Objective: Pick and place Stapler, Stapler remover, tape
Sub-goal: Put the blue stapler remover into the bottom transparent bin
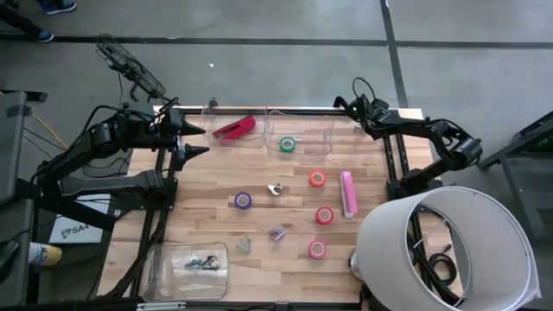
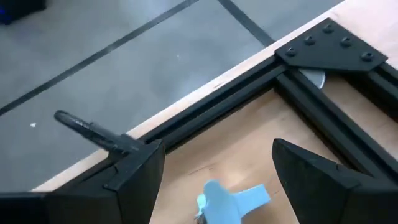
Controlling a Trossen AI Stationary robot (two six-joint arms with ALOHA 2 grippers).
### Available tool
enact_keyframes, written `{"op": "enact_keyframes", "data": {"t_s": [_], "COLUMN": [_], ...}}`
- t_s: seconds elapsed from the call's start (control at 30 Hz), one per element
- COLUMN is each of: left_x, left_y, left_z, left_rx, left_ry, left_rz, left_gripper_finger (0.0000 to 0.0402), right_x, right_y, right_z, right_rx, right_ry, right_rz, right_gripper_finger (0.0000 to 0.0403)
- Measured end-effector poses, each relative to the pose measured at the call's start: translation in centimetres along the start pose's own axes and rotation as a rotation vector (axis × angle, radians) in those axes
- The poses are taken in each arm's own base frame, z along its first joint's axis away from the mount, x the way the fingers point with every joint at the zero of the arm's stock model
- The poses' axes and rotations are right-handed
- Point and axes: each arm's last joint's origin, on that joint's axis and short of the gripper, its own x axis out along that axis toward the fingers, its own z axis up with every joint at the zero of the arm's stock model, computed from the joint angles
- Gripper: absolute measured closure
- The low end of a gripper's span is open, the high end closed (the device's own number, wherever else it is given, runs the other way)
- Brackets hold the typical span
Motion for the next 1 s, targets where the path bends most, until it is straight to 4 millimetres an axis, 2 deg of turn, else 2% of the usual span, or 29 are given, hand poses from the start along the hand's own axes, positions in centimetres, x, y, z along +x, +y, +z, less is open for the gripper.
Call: {"op": "enact_keyframes", "data": {"t_s": [0.17,0.3,0.53,1.0], "left_x": [0.0,0.0,0.0,0.0], "left_y": [0.0,0.0,0.0,0.0], "left_z": [0.0,0.0,-0.2,-0.3], "left_rx": [0.003,0.008,0.007,0.037], "left_ry": [0.001,0.002,0.024,0.028], "left_rz": [0.000,0.000,0.002,0.001], "left_gripper_finger": [0.0092,0.0092,0.0092,0.0092], "right_x": [0.5,1.0,1.4,1.0], "right_y": [0.5,1.2,1.7,1.3], "right_z": [-1.1,-1.6,-2.7,-3.7], "right_rx": [-0.094,-0.103,-0.225,-0.474], "right_ry": [0.022,0.032,0.134,0.404], "right_rz": [-0.009,0.000,-0.005,0.087], "right_gripper_finger": [0.0114,0.0114,0.0114,0.0114]}}
